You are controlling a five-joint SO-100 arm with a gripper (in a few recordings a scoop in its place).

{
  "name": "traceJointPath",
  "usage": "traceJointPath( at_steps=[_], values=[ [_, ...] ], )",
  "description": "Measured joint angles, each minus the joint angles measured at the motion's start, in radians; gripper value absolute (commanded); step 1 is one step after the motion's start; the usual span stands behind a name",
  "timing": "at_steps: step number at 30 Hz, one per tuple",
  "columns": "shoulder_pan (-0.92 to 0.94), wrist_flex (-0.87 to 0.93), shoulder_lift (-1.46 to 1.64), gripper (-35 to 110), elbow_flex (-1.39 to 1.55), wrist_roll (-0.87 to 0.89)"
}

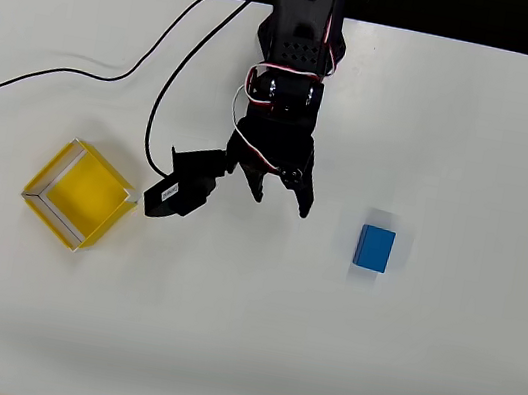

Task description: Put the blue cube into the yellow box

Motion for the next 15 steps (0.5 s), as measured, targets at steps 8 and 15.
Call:
traceJointPath(
  at_steps=[8, 15],
  values=[
    [-0.15, 0.173, -0.334, 50, -0.399, 0.221],
    [-0.256, 0.268, -0.592, 51, -0.614, 0.302]
  ],
)
